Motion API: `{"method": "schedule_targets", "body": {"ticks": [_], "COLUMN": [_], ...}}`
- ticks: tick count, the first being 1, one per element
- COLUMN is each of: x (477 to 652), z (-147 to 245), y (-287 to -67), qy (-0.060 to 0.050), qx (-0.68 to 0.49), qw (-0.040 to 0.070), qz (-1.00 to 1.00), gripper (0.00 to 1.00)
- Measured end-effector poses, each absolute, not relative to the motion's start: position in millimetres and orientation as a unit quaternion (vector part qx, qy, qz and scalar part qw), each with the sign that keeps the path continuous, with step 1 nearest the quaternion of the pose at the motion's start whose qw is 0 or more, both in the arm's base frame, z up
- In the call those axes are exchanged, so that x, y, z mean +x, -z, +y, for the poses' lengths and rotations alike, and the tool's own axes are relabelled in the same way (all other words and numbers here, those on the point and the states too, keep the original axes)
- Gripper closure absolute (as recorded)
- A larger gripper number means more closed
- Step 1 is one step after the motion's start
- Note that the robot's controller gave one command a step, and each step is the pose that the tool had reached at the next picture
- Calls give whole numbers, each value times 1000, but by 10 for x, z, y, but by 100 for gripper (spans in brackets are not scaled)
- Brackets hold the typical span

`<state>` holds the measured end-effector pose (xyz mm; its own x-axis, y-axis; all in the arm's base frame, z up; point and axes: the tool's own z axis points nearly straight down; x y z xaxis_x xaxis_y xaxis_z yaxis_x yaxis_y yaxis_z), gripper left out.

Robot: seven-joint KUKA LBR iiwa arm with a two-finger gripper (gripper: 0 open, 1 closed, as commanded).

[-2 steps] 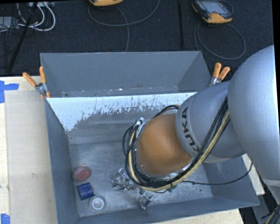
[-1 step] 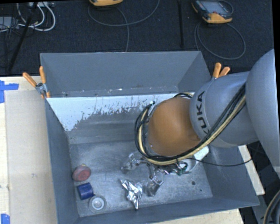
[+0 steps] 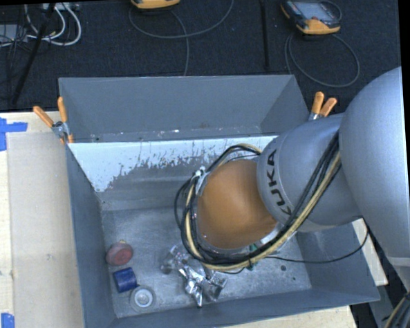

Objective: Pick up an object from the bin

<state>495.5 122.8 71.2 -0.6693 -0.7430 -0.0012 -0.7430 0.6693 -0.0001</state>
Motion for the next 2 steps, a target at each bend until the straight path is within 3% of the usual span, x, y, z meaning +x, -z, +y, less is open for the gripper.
{"method": "schedule_targets", "body": {"ticks": [1, 2], "x": [4954, 4890], "z": [1214, 1350], "y": [-718, -2094], "qy": [0, 0], "qx": [-405, -408], "qw": [-1, 4], "qz": [914, 913], "gripper": [100, 100]}}
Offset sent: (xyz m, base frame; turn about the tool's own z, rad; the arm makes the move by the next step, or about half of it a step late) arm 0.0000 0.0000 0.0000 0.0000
